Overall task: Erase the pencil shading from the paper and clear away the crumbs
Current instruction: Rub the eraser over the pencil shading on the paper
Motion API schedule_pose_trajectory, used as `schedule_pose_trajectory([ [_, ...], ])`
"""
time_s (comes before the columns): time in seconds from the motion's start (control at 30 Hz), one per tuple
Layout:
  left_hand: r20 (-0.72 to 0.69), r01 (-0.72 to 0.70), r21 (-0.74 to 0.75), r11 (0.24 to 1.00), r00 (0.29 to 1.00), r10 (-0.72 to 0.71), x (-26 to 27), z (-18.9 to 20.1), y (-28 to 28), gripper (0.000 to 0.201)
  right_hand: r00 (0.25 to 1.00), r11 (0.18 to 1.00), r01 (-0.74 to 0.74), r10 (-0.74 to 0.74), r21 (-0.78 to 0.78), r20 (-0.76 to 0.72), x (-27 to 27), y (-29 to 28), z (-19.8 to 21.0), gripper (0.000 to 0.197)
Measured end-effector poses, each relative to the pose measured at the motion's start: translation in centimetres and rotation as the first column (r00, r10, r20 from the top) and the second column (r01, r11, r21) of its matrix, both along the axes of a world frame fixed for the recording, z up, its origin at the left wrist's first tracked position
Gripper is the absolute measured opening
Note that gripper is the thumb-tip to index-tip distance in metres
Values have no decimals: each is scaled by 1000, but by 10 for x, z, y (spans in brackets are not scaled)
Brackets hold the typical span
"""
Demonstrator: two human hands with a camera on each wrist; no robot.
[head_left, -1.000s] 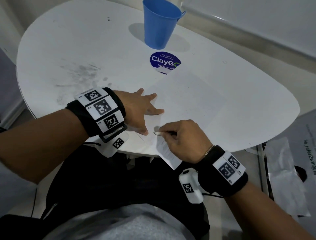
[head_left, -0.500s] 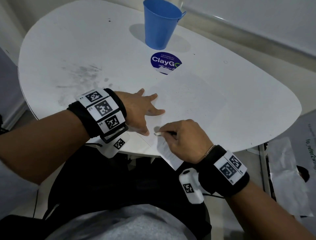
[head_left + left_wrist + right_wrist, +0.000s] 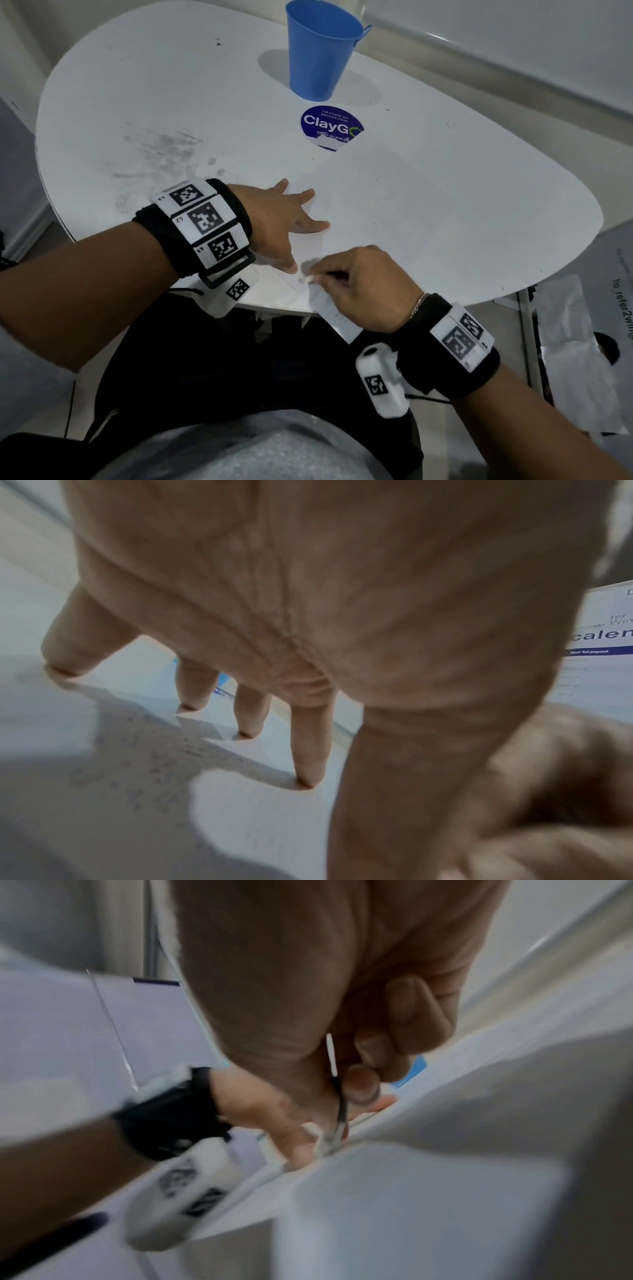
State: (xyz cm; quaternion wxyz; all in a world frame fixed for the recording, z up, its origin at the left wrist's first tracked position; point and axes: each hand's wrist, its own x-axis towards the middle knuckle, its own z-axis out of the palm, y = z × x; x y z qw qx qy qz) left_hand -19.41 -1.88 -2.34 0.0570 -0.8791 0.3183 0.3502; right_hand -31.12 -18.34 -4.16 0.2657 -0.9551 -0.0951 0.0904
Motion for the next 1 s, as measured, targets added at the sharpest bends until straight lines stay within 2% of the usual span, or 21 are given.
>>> schedule_pose_trajectory([
  [0.07,1,3,7,1000,1000,-3,0,0,0,90,991,992,124,-125,7,46,5,-6,0,20],
  [0.1,2,6,12,1000,1000,-6,0,0,0,90,990,992,129,-129,1,52,4,-6,0,19],
  [0.23,4,13,14,1000,1000,-13,-1,0,-1,90,997,999,-40,39,-12,-73,-5,1,5,18],
  [0.37,13,16,17,1000,1000,-16,-2,1,-2,89,988,988,155,-155,-11,20,8,-21,3,18],
  [0.4,12,16,18,1000,1000,-17,-2,1,-2,89,987,987,159,-159,-17,30,7,-22,2,18],
  [0.53,4,4,8,1000,1000,-4,-1,2,-1,89,996,998,-59,58,-21,-70,-10,-2,6,17],
  [0.57,6,6,8,1000,1000,-6,-1,2,-1,89,997,999,-40,38,-22,-69,-6,-4,7,17],
  [0.67,12,15,17,1000,1000,-15,-2,3,-2,89,983,983,182,-182,-22,21,8,-23,4,18],
  [0.7,14,18,20,1000,1000,-18,-2,3,-2,89,979,980,200,-199,-22,38,8,-25,3,18],
  [0.83,8,19,17,1000,1000,-19,-1,2,0,89,997,999,-45,44,-10,-66,-10,-1,6,16],
  [0.87,9,18,15,1000,1000,-18,-1,3,-1,89,995,999,-51,50,-13,-82,-8,-1,8,17],
  [1.0,9,19,20,1000,1000,-19,-3,6,-2,88,987,988,155,-154,-2,35,6,-20,4,17],
])
